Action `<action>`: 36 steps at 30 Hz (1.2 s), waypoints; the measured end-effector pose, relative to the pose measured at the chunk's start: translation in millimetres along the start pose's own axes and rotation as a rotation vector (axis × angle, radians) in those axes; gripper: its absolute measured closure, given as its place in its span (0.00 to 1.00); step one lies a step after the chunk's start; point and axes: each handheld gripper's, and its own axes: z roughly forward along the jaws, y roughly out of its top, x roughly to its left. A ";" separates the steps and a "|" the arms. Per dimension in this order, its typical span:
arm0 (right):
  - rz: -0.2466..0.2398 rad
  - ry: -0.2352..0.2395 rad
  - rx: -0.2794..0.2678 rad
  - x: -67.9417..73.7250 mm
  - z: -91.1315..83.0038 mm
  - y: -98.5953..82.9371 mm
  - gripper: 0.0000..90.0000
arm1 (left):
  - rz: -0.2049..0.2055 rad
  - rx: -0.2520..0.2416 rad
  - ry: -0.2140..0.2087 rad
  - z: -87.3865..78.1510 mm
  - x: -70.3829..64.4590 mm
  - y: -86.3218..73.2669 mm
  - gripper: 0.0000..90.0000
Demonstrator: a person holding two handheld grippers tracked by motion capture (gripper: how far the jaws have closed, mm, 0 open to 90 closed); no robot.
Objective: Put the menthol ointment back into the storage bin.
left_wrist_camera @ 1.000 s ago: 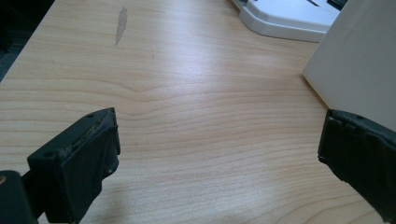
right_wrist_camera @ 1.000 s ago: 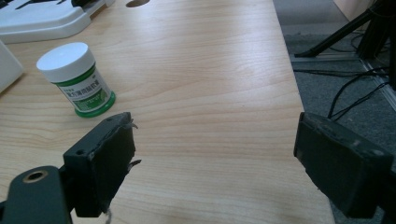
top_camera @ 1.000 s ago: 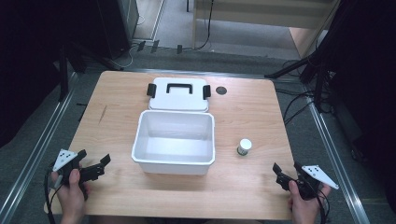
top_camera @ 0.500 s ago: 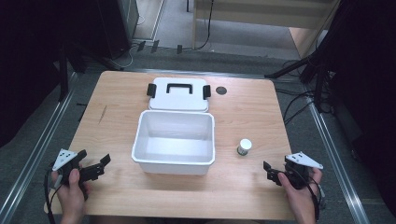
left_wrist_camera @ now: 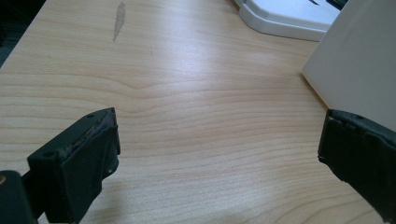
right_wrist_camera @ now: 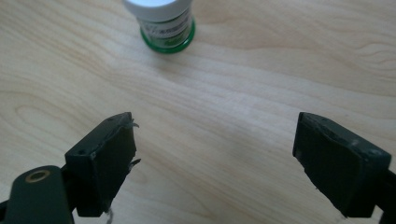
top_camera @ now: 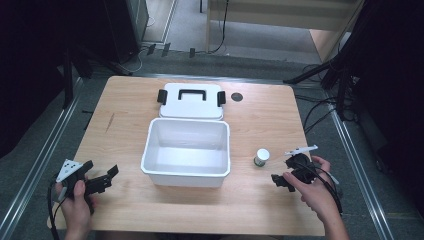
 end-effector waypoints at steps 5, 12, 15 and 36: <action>-0.036 0.026 0.115 7.8 3.9 13.3 0.15 | 0.000 0.002 0.000 0.0 0.1 0.1 0.00; -0.065 0.044 0.233 20.9 9.9 32.5 0.15 | -0.004 0.005 -0.002 0.3 0.5 0.2 0.00; -0.060 0.038 0.257 24.1 12.1 42.6 0.16 | -0.006 0.006 -0.003 0.5 0.6 0.2 0.00; -0.044 -0.011 0.306 41.7 33.7 97.8 0.24 | -0.011 0.016 -0.008 2.1 1.2 1.0 0.00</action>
